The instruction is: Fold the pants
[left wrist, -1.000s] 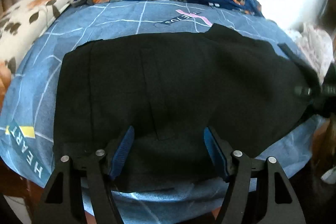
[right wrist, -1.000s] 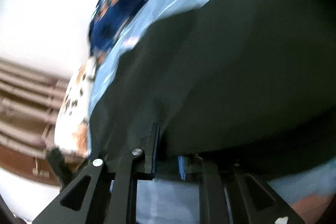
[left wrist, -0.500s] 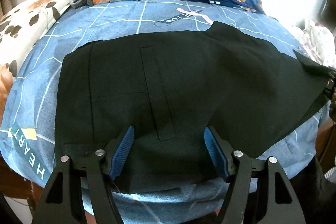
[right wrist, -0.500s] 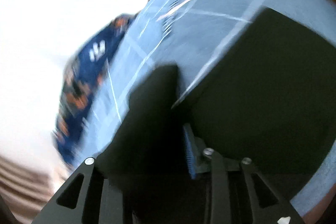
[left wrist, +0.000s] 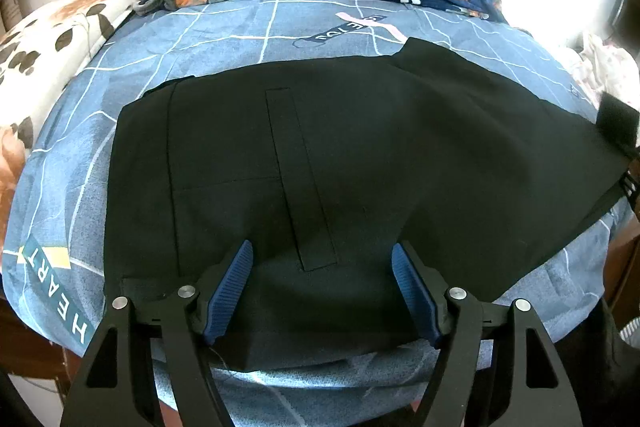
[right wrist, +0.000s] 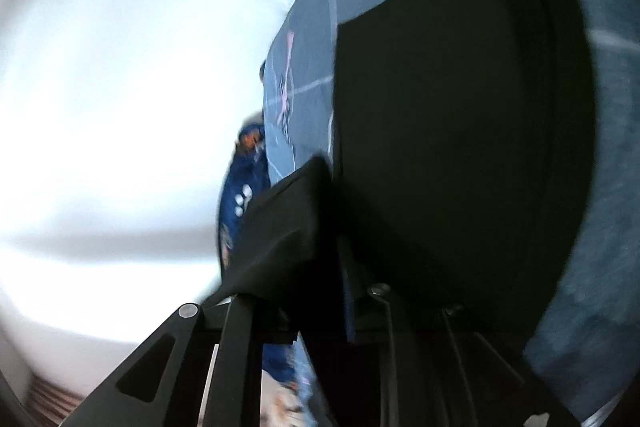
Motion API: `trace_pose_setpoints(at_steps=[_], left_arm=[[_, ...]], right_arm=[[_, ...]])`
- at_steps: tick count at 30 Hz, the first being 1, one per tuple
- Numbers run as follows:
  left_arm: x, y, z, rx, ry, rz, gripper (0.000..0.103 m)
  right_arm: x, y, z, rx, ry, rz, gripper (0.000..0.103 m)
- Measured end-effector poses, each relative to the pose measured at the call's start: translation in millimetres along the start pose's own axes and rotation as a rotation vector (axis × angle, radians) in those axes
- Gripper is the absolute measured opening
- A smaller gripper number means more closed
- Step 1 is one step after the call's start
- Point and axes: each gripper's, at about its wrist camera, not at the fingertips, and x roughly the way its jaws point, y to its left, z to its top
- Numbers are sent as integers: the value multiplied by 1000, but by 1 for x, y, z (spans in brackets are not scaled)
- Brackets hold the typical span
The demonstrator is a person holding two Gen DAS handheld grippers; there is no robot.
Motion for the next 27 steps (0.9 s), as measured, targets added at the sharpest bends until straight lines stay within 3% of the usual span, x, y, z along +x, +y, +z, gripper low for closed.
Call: trace_pose_setpoints(at_steps=[2, 6, 11, 19, 27], left_arm=[[0, 0, 0, 1, 0, -1, 73], [2, -2, 0, 9, 0, 1, 77], [4, -4, 1, 19, 4, 4, 79], [2, -3, 2, 40, 16, -11, 79], [2, -2, 2, 42, 16, -9, 79]], right_arm=[[-8, -6, 4, 56, -39, 34, 15], [-12, 9, 8, -60, -45, -60, 14], [-12, 18, 12, -135, -69, -128, 6], [-47, 10, 17, -167, -81, -145, 5], [-46, 6, 16, -172, -59, -107, 7]])
